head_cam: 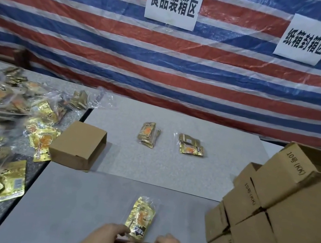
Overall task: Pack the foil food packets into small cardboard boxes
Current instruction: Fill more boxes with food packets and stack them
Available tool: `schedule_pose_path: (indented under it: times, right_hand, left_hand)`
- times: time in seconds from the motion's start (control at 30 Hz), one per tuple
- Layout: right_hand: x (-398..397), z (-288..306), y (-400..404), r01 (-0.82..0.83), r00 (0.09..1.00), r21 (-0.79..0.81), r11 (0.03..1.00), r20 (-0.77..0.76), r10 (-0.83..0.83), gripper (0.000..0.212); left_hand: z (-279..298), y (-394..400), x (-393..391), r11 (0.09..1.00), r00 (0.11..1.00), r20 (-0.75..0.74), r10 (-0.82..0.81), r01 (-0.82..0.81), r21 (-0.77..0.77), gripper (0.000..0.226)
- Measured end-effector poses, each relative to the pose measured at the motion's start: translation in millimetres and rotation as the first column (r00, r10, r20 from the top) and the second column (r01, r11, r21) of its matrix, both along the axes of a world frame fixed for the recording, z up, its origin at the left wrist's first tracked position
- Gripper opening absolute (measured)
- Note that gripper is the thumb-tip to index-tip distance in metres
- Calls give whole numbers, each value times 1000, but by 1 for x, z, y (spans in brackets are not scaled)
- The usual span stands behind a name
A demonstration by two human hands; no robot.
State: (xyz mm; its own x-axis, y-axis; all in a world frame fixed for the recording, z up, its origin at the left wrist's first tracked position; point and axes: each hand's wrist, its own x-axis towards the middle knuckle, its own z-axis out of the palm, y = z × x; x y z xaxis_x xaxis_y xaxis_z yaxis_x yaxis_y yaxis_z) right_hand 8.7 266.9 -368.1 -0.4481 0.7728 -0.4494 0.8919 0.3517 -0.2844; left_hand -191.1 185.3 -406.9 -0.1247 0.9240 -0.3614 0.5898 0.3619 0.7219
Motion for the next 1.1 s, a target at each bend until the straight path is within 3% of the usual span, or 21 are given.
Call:
schedule_pose_path:
  times: [0.07,0.17,0.33,0.47,0.6,0.7,0.77,0.83,0.9,1.0,1.1]
  right_hand:
    - [2,5,2,15,1000,-30,999,-3,-15,32]
    - [9,11,7,63,996,-92,994,-62,-69,40]
    - [30,12,26,144,981,-147,979,-112,-161,41]
    - [47,1,35,223,953,-108,969,-183,-240,35]
    - [52,-6,40,315,909,-122,941,-246,-336,31]
    - [46,-5,34,351,859,-255,901,-296,-418,22]
    - [41,-1,30,466,765,-270,843,-355,-537,5]
    - [32,8,36,520,666,-338,785,-415,-620,12]
    - [18,23,51,511,467,-531,676,-488,-737,8]
    - [-5,55,60,240,222,-821,518,-473,-853,34]
    - [-21,81,53,-89,64,-945,315,-321,-945,52]
  left_hand:
    - [-1,20,7,999,998,-44,53,-53,-2,62]
    - [-13,66,25,993,980,-161,117,-121,-14,65]
    - [-58,114,44,958,933,-352,75,-166,-236,103]
    - [-87,133,53,960,847,-532,-26,-128,-250,95]
    - [-92,136,47,947,922,-369,113,-212,-240,100]
    - [-74,139,37,926,952,-170,254,-290,-242,108]
    - [-49,141,34,924,955,-77,287,-297,-242,115]
    - [-14,138,33,951,962,51,267,-255,-173,101]
    - [30,129,31,974,945,235,225,-210,-87,79]
    - [92,108,29,990,899,420,126,-141,3,69]
    - [136,87,37,997,867,498,25,-60,54,61]
